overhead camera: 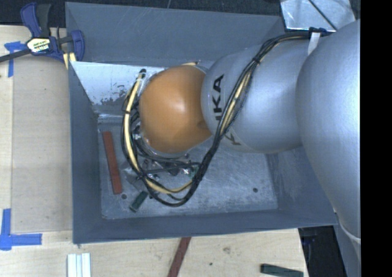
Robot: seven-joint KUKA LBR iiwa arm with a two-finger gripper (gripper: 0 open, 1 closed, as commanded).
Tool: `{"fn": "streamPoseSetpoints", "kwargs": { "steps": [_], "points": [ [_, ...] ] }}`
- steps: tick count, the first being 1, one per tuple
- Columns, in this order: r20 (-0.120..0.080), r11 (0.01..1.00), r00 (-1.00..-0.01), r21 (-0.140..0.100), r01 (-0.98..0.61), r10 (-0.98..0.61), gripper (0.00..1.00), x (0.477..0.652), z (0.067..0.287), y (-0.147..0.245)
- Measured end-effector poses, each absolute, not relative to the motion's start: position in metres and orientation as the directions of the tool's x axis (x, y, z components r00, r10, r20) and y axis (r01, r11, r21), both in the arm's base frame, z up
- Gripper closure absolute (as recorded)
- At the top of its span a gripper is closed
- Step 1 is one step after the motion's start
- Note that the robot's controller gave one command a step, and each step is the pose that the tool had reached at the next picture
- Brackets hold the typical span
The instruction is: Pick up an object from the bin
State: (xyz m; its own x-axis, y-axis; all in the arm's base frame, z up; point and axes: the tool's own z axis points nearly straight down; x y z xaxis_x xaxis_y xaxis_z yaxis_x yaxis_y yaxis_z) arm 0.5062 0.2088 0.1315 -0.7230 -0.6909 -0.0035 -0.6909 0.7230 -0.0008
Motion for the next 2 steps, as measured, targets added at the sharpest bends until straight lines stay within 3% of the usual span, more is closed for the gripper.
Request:
{"fn": "streamPoseSetpoints", "kwargs": {
  "steps": [1, 2],
  "points": [
    [-0.004, 0.724, -0.724, -0.001, -0.689, -0.689, 1.00, 0.503, 0.120, 0.205],
    [0.006, 0.729, -0.729, 0.004, -0.684, -0.684, 1.00, 0.505, 0.153, 0.201]
  ]
}}
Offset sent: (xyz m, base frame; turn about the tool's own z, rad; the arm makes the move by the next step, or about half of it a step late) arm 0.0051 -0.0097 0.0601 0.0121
